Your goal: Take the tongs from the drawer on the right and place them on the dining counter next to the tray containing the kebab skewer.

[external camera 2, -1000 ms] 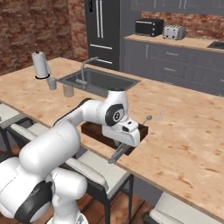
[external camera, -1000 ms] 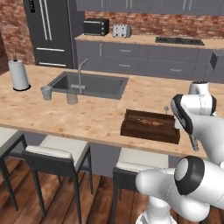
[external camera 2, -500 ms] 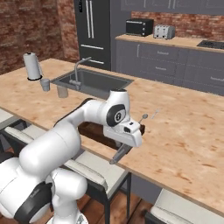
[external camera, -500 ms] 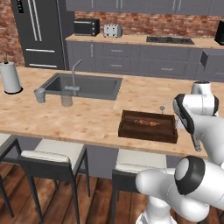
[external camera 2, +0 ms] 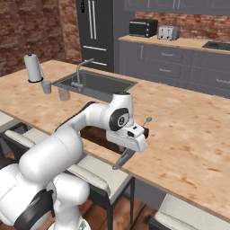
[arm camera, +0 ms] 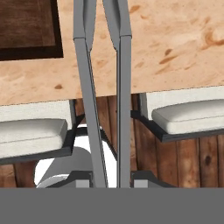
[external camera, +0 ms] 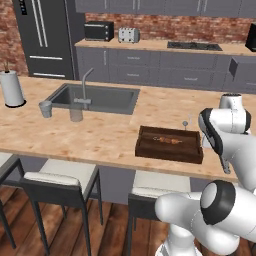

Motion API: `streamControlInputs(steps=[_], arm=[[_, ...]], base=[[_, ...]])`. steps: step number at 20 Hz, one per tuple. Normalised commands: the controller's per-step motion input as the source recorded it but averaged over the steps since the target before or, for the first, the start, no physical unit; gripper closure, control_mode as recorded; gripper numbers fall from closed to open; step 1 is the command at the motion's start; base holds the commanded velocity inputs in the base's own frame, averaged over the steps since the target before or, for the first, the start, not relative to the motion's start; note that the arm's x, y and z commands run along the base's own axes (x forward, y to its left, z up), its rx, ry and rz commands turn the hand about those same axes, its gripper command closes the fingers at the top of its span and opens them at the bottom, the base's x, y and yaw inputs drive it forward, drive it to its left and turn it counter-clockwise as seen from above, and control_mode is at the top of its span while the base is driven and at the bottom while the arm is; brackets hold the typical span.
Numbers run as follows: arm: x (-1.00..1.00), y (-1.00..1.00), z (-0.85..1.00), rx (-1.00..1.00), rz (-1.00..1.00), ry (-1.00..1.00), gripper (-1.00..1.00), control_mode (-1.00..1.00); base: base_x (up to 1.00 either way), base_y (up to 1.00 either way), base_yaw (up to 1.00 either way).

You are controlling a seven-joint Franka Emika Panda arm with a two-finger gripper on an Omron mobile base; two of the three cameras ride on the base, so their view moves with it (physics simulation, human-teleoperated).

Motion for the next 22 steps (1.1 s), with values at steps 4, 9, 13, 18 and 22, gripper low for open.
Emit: streamControlInputs(steps=[4,9,13,18,22], arm=[[0.00,0.00,0.00,0.00,0.00,0.00,1.00,1.00],[0.00,0.00,0.00,0.00,0.00,0.00,1.00,1.00],[0.00,0.00,0.00,0.00,0.00,0.00,1.00,1.00],[0.00,0.00,0.00,0.00,0.00,0.00,1.00,1.00],[0.05,-0.02,-0.01,0.00,0.00,0.00,1.00,-1.00]], base=[[0.00,0.00,0.00],[0.00,0.00,0.00],[0.00,0.00,0.00],[0.03,0.00,0.00],[0.13,-0.04,0.00]])
